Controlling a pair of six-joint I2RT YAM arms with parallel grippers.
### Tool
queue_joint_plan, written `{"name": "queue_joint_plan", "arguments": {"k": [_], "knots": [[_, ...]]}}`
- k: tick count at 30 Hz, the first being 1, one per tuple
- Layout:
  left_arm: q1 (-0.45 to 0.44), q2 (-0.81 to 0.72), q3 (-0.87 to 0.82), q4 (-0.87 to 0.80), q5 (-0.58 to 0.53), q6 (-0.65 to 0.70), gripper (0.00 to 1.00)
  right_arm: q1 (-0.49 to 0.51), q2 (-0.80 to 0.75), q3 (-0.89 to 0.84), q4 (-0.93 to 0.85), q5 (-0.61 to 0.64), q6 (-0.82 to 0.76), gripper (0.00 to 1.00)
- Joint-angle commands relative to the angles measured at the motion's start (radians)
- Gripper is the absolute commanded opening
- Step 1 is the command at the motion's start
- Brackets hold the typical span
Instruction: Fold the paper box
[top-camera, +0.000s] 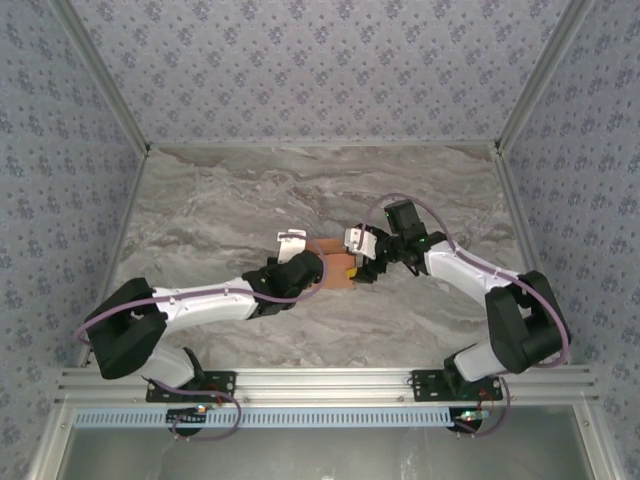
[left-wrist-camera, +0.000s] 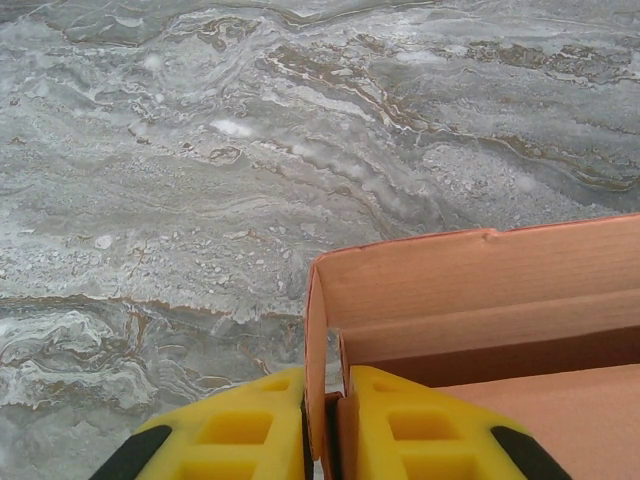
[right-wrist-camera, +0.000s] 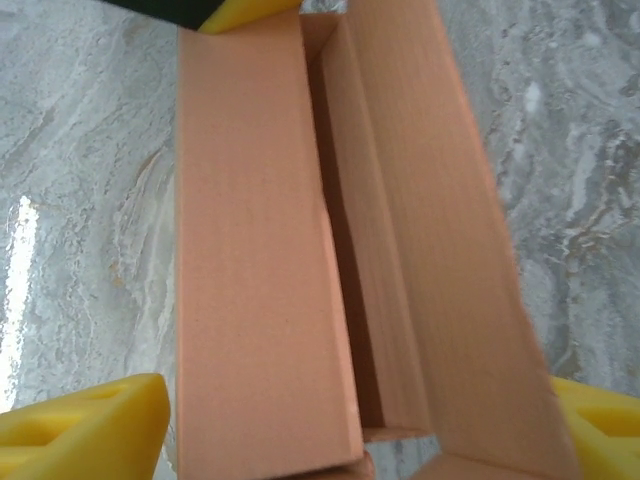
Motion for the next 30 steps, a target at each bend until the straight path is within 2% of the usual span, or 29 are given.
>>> {"name": "queue_joint_plan", "arguments": {"k": [1,4,7,8,10,13,16,19,24,26,27,30], "knots": [[-0.006,-0.013,-0.023,-0.032,0.02,0.019,0.18,0.031,0.038,0.02,-0.012,0.025,-0.043,0.77],[-0.006,-0.021,-0.028,-0.036,0.026,0.018,0.18,0.041,0.06,0.036,-0.042,0.052,-0.087,0.65],[-0.005,-0.048,-0.045,-0.033,0.033,0.024,0.23,0.038,0.061,0.038,-0.046,0.073,-0.105,0.57],[-0.005,-0.062,-0.052,-0.03,0.041,0.03,0.28,0.035,0.059,0.043,-0.055,0.071,-0.111,0.53],[-0.003,-0.099,-0.065,-0.025,0.061,0.04,0.46,0.028,0.06,0.055,-0.077,0.068,-0.116,0.48],[0.0,-0.179,-0.093,-0.014,0.083,0.043,0.71,0.021,0.062,0.062,-0.089,0.072,-0.112,0.47],[0.013,-0.278,-0.122,-0.006,0.118,0.04,0.86,0.021,0.065,0.06,-0.088,0.08,-0.112,0.47],[0.049,-0.373,-0.146,0.01,0.209,0.035,0.99,0.015,0.079,0.062,-0.095,0.083,-0.113,0.46],[0.205,-0.435,-0.122,-0.012,0.474,-0.019,0.99,0.01,0.103,0.08,-0.124,0.074,-0.129,0.45],[0.281,-0.392,-0.069,-0.083,0.553,-0.066,0.99,0.01,0.106,0.084,-0.132,0.07,-0.135,0.45],[0.328,-0.359,-0.044,-0.095,0.652,-0.057,0.99,0.009,0.108,0.087,-0.137,0.063,-0.139,0.45],[0.428,-0.262,0.022,-0.132,0.82,-0.078,0.99,0.004,0.109,0.085,-0.147,0.049,-0.145,0.45]]}}
